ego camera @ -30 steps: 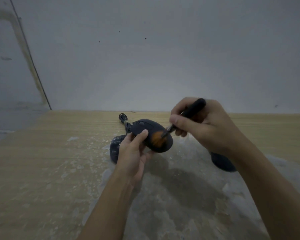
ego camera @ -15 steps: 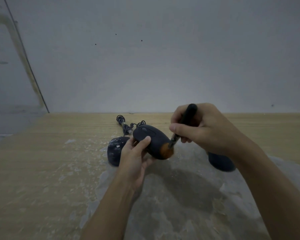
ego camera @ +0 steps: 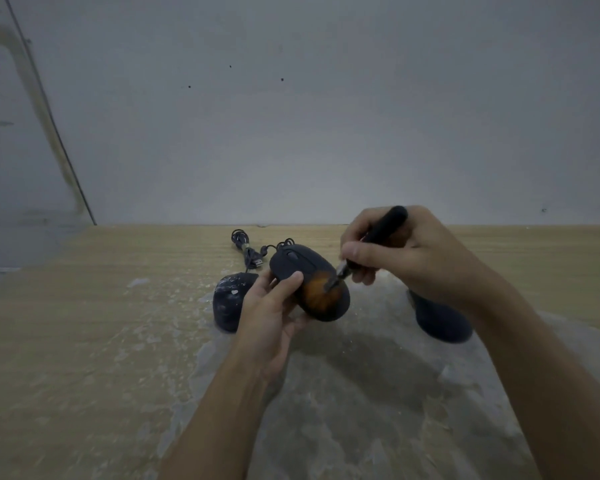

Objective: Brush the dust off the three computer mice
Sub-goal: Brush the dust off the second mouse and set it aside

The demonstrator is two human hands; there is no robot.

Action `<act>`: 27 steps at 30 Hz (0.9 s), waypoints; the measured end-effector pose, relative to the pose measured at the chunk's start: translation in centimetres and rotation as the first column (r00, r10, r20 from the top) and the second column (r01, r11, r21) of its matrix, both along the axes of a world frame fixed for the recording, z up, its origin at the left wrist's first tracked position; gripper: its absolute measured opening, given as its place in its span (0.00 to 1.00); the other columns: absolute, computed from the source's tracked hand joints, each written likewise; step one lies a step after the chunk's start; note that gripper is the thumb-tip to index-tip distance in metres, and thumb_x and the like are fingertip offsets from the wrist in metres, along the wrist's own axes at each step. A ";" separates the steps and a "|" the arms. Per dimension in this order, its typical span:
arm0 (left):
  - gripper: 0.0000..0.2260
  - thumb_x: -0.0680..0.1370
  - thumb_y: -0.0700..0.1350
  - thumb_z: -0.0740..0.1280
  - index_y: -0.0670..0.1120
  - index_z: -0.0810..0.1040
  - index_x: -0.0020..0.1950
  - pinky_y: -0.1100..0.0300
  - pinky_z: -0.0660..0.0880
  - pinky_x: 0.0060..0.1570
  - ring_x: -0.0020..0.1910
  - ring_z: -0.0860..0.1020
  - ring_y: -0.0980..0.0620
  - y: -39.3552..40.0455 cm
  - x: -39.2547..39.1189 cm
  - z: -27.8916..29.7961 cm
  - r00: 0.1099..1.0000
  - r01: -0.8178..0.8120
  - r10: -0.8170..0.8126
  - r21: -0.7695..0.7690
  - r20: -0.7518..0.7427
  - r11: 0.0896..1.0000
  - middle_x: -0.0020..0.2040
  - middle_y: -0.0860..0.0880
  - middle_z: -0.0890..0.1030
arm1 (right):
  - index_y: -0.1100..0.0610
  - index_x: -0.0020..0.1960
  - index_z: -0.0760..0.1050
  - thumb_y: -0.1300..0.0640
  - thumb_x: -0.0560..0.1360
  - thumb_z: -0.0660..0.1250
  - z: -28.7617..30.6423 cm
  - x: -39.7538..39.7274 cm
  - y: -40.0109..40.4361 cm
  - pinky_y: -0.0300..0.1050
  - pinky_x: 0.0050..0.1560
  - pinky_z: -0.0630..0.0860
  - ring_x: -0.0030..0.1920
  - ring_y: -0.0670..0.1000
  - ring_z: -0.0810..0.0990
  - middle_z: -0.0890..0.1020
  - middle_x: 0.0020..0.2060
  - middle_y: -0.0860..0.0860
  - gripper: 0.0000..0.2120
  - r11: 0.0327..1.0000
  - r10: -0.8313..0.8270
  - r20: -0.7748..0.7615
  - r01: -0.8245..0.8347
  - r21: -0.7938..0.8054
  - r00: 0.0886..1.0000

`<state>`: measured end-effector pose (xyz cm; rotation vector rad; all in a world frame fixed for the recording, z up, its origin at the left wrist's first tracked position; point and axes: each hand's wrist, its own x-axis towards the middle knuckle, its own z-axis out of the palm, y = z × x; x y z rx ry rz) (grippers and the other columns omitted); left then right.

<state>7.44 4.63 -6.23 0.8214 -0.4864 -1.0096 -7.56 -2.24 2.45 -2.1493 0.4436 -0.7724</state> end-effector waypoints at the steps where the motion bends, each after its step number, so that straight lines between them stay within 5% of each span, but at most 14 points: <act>1: 0.11 0.76 0.36 0.62 0.45 0.76 0.56 0.58 0.80 0.34 0.52 0.79 0.48 0.0 0.1 -0.1 1.000 0.014 -0.014 -0.006 0.007 1.000 0.53 0.45 0.80 | 0.66 0.42 0.76 0.63 0.73 0.67 -0.2 -0.1 -0.2 0.40 0.36 0.78 0.32 0.51 0.79 0.79 0.32 0.58 0.05 1.000 -0.009 -0.088 0.008 -0.008 0.996; 4: 0.13 0.76 0.37 0.61 0.43 0.75 0.60 0.56 0.81 0.37 0.52 0.79 0.48 0.1 0.4 0.3 0.999 0.041 -0.041 -0.024 0.003 0.999 0.52 0.46 0.81 | 0.63 0.41 0.77 0.61 0.73 0.67 -0.3 -0.9 -1.1 0.39 0.35 0.78 0.30 0.47 0.79 0.79 0.31 0.54 0.05 0.984 -0.159 -0.180 0.141 -0.106 0.971; 9: 0.15 0.76 0.37 0.61 0.43 0.74 0.63 0.59 0.81 0.35 0.52 0.78 0.46 0.3 0.6 0.6 0.996 0.053 -0.051 -0.028 0.072 0.998 0.52 0.45 0.81 | 0.65 0.42 0.76 0.60 0.73 0.66 0.4 -1.1 -1.0 0.42 0.35 0.80 0.32 0.52 0.80 0.80 0.35 0.61 0.06 0.986 -0.165 0.276 0.157 0.052 0.947; 11: 0.16 0.76 0.37 0.61 0.42 0.74 0.64 0.58 0.81 0.36 0.52 0.79 0.46 0.3 0.6 0.5 0.996 0.050 -0.048 -0.018 0.079 0.999 0.53 0.44 0.81 | 0.66 0.41 0.75 0.62 0.73 0.66 0.4 -1.1 -0.9 0.41 0.33 0.79 0.31 0.52 0.79 0.79 0.34 0.61 0.07 0.993 -0.106 0.223 0.090 0.082 0.969; 14: 0.18 0.76 0.37 0.62 0.42 0.72 0.66 0.54 0.79 0.41 0.52 0.78 0.46 0.2 0.6 0.4 0.994 0.035 -0.035 -0.005 0.106 0.999 0.57 0.43 0.80 | 0.62 0.40 0.76 0.63 0.73 0.66 -0.2 -1.0 -1.1 0.37 0.32 0.76 0.30 0.48 0.78 0.79 0.33 0.57 0.04 0.990 -0.136 -0.060 0.132 -0.057 0.989; 16: 0.19 0.76 0.37 0.62 0.44 0.70 0.67 0.54 0.79 0.40 0.49 0.78 0.48 0.2 0.7 0.4 0.996 0.036 -0.035 -0.012 0.079 0.999 0.54 0.46 0.79 | 0.60 0.40 0.76 0.61 0.73 0.66 -0.3 -1.0 -1.4 0.38 0.34 0.77 0.30 0.46 0.79 0.80 0.32 0.55 0.04 0.966 -0.229 0.008 0.228 -0.124 0.973; 19: 0.21 0.75 0.38 0.63 0.46 0.69 0.68 0.58 0.80 0.33 0.48 0.78 0.47 0.1 0.8 0.4 0.996 0.033 -0.033 -0.001 0.081 0.999 0.54 0.45 0.79 | 0.65 0.42 0.76 0.65 0.74 0.65 0.3 -0.9 -1.0 0.41 0.35 0.80 0.32 0.51 0.80 0.80 0.34 0.58 0.04 0.981 -0.190 0.245 0.190 0.020 0.951; 21: 0.21 0.74 0.38 0.63 0.47 0.70 0.67 0.56 0.81 0.36 0.50 0.79 0.46 0.1 0.8 0.2 0.992 0.056 -0.056 0.005 0.110 0.998 0.52 0.46 0.81 | 0.65 0.42 0.75 0.65 0.74 0.65 0.1 -0.7 -0.8 0.41 0.35 0.79 0.32 0.52 0.80 0.79 0.35 0.60 0.04 0.990 -0.141 0.211 0.134 0.048 0.967; 25: 0.18 0.75 0.37 0.63 0.48 0.73 0.64 0.56 0.78 0.36 0.48 0.81 0.47 0.2 0.8 0.1 0.982 0.082 -0.084 0.019 0.171 0.996 0.43 0.51 0.85 | 0.59 0.41 0.77 0.61 0.73 0.67 -0.7 -0.4 -1.6 0.48 0.42 0.81 0.37 0.53 0.82 0.81 0.35 0.54 0.03 0.919 -0.315 0.126 0.336 -0.205 0.941; 27: 0.17 0.75 0.38 0.64 0.49 0.75 0.62 0.57 0.79 0.35 0.49 0.81 0.47 0.2 0.9 0.1 0.976 0.080 -0.084 0.026 0.201 0.996 0.44 0.50 0.85 | 0.61 0.42 0.77 0.63 0.74 0.66 -0.4 -0.4 -1.4 0.48 0.41 0.82 0.36 0.53 0.82 0.81 0.35 0.56 0.03 0.952 -0.272 0.219 0.295 -0.082 0.937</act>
